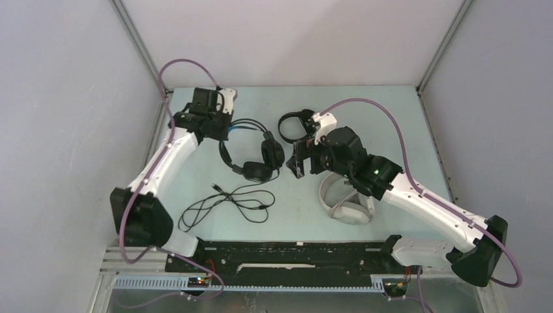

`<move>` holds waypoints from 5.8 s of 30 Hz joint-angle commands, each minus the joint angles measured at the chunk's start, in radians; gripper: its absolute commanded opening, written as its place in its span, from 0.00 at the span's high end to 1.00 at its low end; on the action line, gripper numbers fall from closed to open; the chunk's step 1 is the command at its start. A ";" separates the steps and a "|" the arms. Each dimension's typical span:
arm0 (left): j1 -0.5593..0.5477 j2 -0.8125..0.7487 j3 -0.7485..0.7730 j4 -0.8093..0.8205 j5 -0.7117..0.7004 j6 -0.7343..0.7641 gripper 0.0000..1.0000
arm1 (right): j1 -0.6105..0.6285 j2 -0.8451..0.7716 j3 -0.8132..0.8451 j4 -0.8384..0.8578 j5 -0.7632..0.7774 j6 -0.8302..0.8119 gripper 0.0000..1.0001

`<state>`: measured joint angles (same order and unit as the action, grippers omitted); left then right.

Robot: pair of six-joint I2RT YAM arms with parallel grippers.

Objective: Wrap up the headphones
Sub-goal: Wrap the headphones cable around the headphones.

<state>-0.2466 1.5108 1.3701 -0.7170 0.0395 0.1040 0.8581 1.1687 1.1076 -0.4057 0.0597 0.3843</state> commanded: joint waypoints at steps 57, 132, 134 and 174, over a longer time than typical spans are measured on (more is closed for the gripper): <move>0.115 -0.350 0.492 -0.006 0.223 -0.635 1.00 | 0.000 -0.251 -0.319 0.778 -0.204 -0.382 0.14; -0.206 -0.420 0.036 -0.130 0.875 -0.247 1.00 | -0.128 0.001 -0.267 0.863 -0.422 -0.464 1.00; -0.206 -0.418 0.041 -0.225 0.758 -0.158 1.00 | -0.159 -0.028 -0.259 0.767 -0.423 -0.482 1.00; -0.457 -0.508 -0.149 -0.081 -0.240 0.250 1.00 | -0.267 0.154 0.272 -0.228 -0.939 -0.223 1.00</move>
<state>-0.6983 1.0607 1.2827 -0.8978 -0.1577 0.2218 0.6121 1.3342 1.3113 -0.6220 -0.7956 0.1242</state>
